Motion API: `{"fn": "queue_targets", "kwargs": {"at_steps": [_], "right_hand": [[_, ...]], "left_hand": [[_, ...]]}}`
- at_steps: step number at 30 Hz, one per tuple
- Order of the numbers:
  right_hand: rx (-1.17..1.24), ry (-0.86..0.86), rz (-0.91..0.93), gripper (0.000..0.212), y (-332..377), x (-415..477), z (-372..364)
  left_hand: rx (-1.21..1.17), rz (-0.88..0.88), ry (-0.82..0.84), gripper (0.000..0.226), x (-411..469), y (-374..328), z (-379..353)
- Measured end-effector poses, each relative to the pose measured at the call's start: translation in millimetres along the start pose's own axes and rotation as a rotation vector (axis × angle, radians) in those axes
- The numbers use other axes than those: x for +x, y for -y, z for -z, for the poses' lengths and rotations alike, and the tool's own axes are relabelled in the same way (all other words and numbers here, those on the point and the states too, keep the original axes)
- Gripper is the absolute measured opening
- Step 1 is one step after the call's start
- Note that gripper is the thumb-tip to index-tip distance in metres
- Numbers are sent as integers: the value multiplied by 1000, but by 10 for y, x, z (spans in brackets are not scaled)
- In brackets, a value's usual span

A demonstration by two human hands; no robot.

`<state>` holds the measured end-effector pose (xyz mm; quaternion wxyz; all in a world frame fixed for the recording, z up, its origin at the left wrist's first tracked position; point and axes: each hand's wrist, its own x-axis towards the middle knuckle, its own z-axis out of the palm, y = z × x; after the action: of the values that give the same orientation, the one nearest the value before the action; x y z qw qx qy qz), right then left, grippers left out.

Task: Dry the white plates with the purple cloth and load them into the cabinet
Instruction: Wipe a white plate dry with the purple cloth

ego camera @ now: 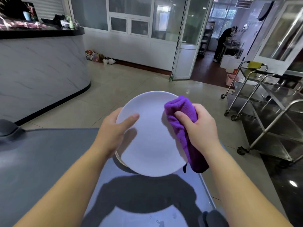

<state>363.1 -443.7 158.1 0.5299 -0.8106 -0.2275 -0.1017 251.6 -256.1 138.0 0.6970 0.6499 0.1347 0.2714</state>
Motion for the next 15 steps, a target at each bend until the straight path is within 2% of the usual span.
{"fn": "queue_targets", "kwargs": {"at_steps": [1,3,5,8,10,12,15], "right_hand": [[1,0,12,12,24,0,6],[43,-84,-8,12,0,-30,-33],[135,-219,-61,11,-75,-117,-146],[352,-372,-184,12,-193,-316,-370],[360,-372,-213,13,-249,-342,-402],[294,-307,-193,14,-256,-244,-294],[163,-159,-102,13,-148,-52,-60]], "left_hand": [[34,-37,-67,6,9,-2,-32],[19,-94,-192,14,-7,9,-115],[-71,-106,-282,20,-56,56,-220],[-233,-52,-385,15,-180,144,-369],[-217,9,-367,11,-215,185,-373],[-168,45,-260,2,-178,171,-263],[-86,26,-71,25,-67,51,-71]]}}
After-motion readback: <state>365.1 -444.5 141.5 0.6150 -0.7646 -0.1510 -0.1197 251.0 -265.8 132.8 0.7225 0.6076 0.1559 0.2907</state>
